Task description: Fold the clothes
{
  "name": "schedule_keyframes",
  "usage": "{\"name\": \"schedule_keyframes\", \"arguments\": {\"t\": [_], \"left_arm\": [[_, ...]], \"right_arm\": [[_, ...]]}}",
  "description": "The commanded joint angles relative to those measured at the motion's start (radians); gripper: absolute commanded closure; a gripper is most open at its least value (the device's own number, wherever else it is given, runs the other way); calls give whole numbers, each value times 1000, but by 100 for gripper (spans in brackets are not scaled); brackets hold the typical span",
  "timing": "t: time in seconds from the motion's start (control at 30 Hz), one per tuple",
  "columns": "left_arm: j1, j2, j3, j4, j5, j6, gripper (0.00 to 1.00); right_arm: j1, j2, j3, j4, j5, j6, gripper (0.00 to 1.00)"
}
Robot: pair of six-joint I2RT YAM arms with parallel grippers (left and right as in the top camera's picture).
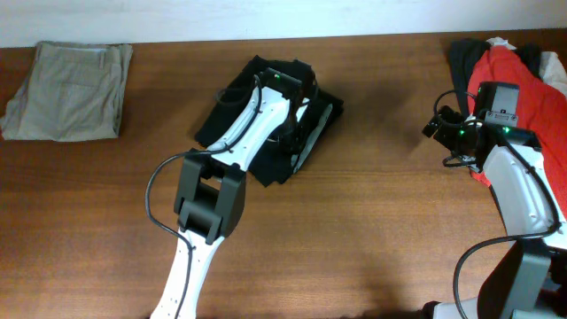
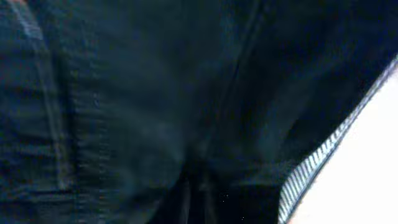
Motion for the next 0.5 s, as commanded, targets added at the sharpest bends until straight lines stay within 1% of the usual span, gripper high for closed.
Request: {"name": "schedule_keyframes", "arguments": {"t": [0.0,0.1,0.17,0.23,0.27,0.33,0.37,0.47], "left_arm": [[-10,25,14,-20,112,-3,97],[-32,-33,44,-35,111,-3,99],[-32,-92,53,-3,111,-3,98],[-29,-121,53,76,111,-3,94],[-29,-121,53,141,111,-5,93],[-29,-119,47,215,107,-31,89],[-29,-117,47,266,92,-34,85],[-30,-108,47,317,74,-34,83]], "right_arm": [[-3,-10,-2,0,10,11,1],[-3,-10,-2,0,10,11,1],[-3,-10,-2,0,10,11,1],[-3,-10,-2,0,10,11,1],[-3,-10,-2,0,10,11,1],[-3,-10,-2,0,10,11,1],[-3,-10,-2,0,10,11,1],[-3,-10,-2,0,10,11,2]]}}
